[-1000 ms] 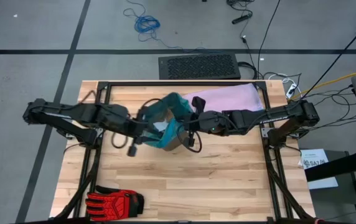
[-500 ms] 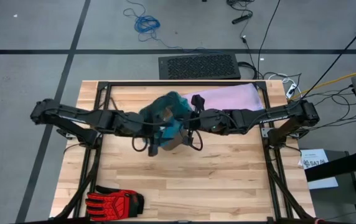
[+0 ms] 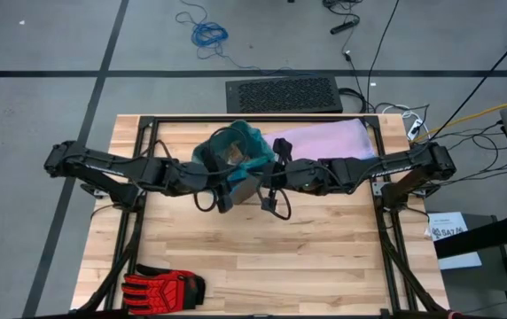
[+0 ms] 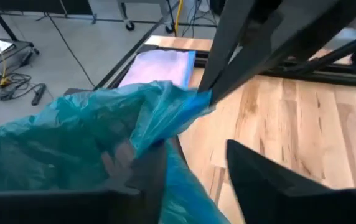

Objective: Place trash/remove bag and relplace
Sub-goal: Close the trash bag

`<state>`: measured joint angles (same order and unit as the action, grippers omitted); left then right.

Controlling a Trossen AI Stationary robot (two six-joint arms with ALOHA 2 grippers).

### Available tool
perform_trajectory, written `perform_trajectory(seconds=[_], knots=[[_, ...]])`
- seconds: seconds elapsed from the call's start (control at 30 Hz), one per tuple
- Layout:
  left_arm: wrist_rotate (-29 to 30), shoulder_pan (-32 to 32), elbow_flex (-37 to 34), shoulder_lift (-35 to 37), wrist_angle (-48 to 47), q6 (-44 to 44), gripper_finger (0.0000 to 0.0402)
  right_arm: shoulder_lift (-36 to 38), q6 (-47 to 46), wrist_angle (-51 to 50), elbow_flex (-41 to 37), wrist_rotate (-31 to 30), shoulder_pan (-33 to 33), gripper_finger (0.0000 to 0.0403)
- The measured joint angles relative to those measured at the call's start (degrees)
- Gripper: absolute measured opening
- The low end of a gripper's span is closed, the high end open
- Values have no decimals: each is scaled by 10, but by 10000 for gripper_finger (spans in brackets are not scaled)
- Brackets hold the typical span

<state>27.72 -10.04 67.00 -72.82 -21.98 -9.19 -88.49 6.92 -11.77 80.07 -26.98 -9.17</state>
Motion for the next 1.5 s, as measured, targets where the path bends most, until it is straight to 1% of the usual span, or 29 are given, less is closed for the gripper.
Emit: perform_trajectory(seconds=[0.17, 0.2, 0.23, 0.37, 0.5, 0.67, 0.73, 0.83, 0.93, 1.03, 1.1, 1.37, 1.43, 1.5], knots=[[1, -2, 0, 0, -16, 5, 27, 5, 0, -3, 0, 1, 0, 0], [1, -3, 0, 1, -16, 5, 14, 7, 1, -3, 0, 1, 0, 0], [1, -4, 0, 4, -16, 5, 9, 8, 3, -3, 0, 1, 0, 0], [2, -10, 0, 20, -17, 14, 2, 16, 9, -5, 0, 2, 0, 0], [13, -18, 0, 47, -17, 21, 2, 27, 13, -4, 0, 2, 0, 0], [13, -25, 0, 66, -17, 26, 2, 31, 24, 0, 0, 2, 1, 0], [4, -28, 0, 67, -17, 36, 8, 31, 25, 0, 0, 3, 1, 0], [-14, -34, 0, 62, -17, 53, 30, 31, 28, 0, 0, 3, 1, 0], [-9, -37, 0, 61, -28, 66, 40, 31, 41, 0, 0, 2, 1, 0], [20, -36, 0, 61, -30, 67, 17, 31, 65, 0, 0, 1, 1, 0], [23, -36, 0, 61, -28, 68, 5, 31, 74, 2, 0, -1, 1, 0], [24, -36, 0, 66, -30, 77, 1, 31, 95, 4, 0, -3, 5, 2], [25, -36, 0, 74, -28, 81, 1, 31, 115, 3, 0, -10, 5, 10], [25, -36, 1, 80, -26, 82, 1, 31, 125, 5, 0, -31, 1, 25]])
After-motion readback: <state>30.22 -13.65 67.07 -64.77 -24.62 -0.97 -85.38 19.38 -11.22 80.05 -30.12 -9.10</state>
